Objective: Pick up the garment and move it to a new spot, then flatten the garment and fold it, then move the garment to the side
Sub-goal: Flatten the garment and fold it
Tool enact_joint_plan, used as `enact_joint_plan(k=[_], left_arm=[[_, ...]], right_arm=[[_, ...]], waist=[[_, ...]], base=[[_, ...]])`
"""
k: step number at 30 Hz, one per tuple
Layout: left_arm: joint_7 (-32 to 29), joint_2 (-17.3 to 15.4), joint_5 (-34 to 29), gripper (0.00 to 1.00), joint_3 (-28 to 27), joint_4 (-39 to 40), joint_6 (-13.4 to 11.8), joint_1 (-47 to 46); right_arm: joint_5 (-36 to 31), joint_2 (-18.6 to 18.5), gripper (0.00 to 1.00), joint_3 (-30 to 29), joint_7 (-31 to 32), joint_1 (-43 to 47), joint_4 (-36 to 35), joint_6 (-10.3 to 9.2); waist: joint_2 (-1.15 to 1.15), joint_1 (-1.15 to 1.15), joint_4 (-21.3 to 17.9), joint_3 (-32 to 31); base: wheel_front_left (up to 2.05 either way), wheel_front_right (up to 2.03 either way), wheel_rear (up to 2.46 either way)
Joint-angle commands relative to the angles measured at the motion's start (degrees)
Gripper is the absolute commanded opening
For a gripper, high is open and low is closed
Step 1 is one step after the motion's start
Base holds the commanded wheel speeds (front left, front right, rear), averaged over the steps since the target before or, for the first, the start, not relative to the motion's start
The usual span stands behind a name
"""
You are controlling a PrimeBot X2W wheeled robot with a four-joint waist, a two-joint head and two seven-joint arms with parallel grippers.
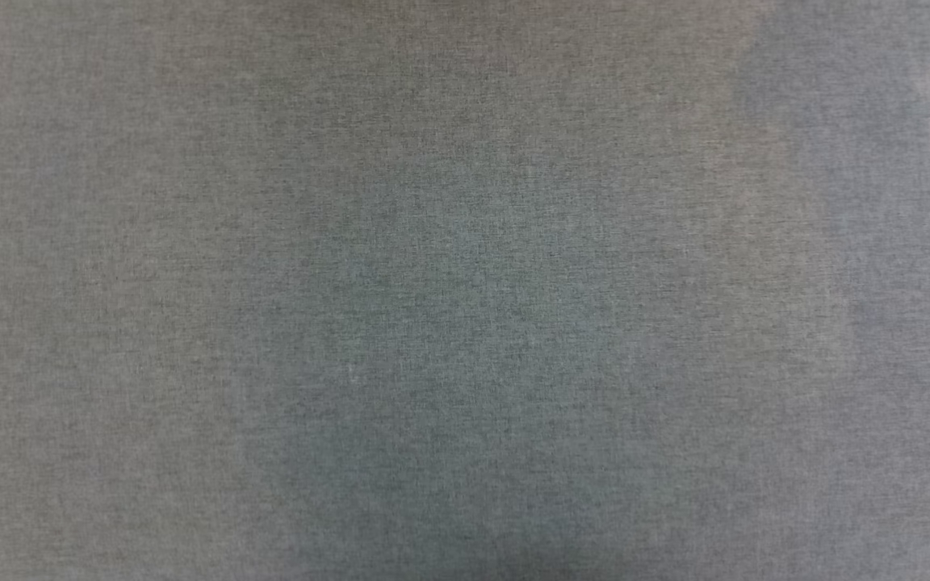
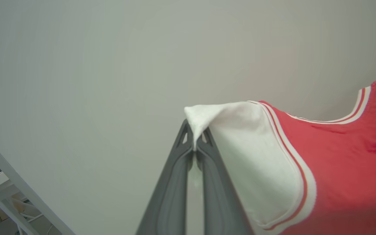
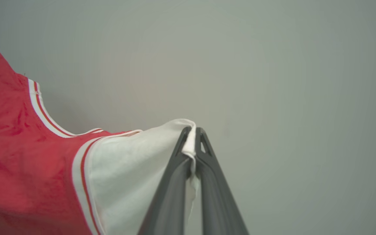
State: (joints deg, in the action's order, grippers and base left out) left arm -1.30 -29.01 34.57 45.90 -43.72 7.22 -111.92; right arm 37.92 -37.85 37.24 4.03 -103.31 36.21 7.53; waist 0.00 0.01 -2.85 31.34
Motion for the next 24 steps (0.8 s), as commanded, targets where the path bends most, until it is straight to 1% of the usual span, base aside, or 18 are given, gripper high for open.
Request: enact_joint_plan(k=[1, 5, 9, 14, 18, 21, 24], left_arm=[[0.8, 0.2, 0.9, 0.0, 0.2, -0.8, 0.1, 1.5], [3.6, -0.2, 3.0, 0.0, 1.3, -2.7, 0.2, 6.7], [6.7, -0.9, 5.5, 0.0, 2.5, -3.4, 0.2, 13.8], [9.9, -2.0, 8.1, 0.0, 4.7, -2.1, 0.3, 23.9], [12.1, -2.5, 10.3, 0.0, 5.1, 0.0, 0.1, 32.6], [13.4, -3.4, 11.8, 0.0, 5.3, 2.6, -1.2, 40.3], [14.3, -4.7, 13.1, 0.0, 5.5, 5.8, -3.2, 48.0]], right_arm=[[0.8, 0.4, 0.0, 1.2, -1.0, 0.8, 0.6, -0.04], [3.3, 1.3, 0.0, 5.1, -4.5, 5.1, 2.2, -0.04], [6.0, 2.2, 0.0, 9.3, -6.9, 10.3, 3.2, -0.04], [9.3, 3.3, 0.0, 14.1, -10.5, 17.7, 2.9, -0.04], [12.2, 2.6, 0.0, 17.6, -12.8, 24.4, 1.2, -0.04], [14.4, 1.1, 0.0, 19.9, -14.3, 30.0, -0.7, -0.04], [16.0, -0.3, 0.0, 21.5, -15.6, 35.7, -2.4, -0.04]], waist=[[0.0, -0.01, 0.2, 0.2], [0.0, -0.01, 0.2, -0.8], [0.0, -0.01, 0.5, -3.0], [0.0, -0.01, 1.0, -7.0], [0.0, -0.01, 1.7, -10.5], [0.0, -0.01, 2.2, -13.4], [0.0, -0.01, 2.6, -16.0]], base=[[0.0, 0.0, 0.0], [0.0, 0.0, 0.0], [0.0, 0.0, 0.0], [0.0, 0.0, 0.0], [0.0, 0.0, 0.0], [0.0, 0.0, 0.0], [0.0, 0.0, 0.0]])
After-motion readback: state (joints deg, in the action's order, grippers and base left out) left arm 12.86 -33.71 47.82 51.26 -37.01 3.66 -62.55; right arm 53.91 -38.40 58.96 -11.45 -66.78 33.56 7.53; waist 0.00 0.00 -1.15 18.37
